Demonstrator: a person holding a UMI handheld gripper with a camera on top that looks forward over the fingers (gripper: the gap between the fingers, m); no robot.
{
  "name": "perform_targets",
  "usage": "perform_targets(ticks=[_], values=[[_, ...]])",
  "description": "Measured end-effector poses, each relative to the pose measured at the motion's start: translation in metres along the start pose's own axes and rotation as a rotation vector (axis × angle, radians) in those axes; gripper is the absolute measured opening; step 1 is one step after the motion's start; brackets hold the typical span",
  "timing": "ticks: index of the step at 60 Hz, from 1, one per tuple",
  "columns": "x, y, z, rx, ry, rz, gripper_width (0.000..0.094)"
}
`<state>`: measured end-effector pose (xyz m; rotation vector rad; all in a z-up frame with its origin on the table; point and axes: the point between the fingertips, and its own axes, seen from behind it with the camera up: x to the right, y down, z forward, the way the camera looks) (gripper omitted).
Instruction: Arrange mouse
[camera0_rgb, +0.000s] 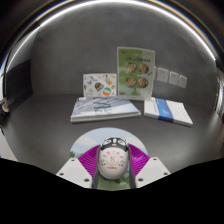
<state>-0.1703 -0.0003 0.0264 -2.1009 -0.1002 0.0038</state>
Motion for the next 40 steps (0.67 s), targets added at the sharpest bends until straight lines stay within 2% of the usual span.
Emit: perform_targets(ticks=[7,10,14,15,16,19,20,21,25,27,32,40], values=[[-0.002,0.027,0.014,-0.065,0.012,0.011,0.0423],[-0.003,0.028,0.015,-0.058,0.008,0.022,0.0427],[-0.003,0.03,0.015,-0.065,0.003,0.029,0.0498],[-0.003,0.03,0.016,-0.065,0.004,0.03,0.0561],[-0.003,0.03,0.016,-0.066,0.004,0.03,0.0533],[-0.002,0.031,0.016,-0.076,0.002,0.027,0.0567],[-0.002,0.031,0.015,-0.08,0.001,0.031,0.0592],[-0.001,0.032,0.013,-0.09,0.001,0.034,0.0676],[0.0,0.036,0.0,-0.12,-0.018,0.053,0.0827],[0.0,0.036,-0.008,-0.113,-0.03,0.055,0.0865],[0.002,0.037,-0.037,-0.103,-0.056,0.047,0.0855],[0.028,0.055,-0.081,-0.105,-0.044,0.05,0.0856]])
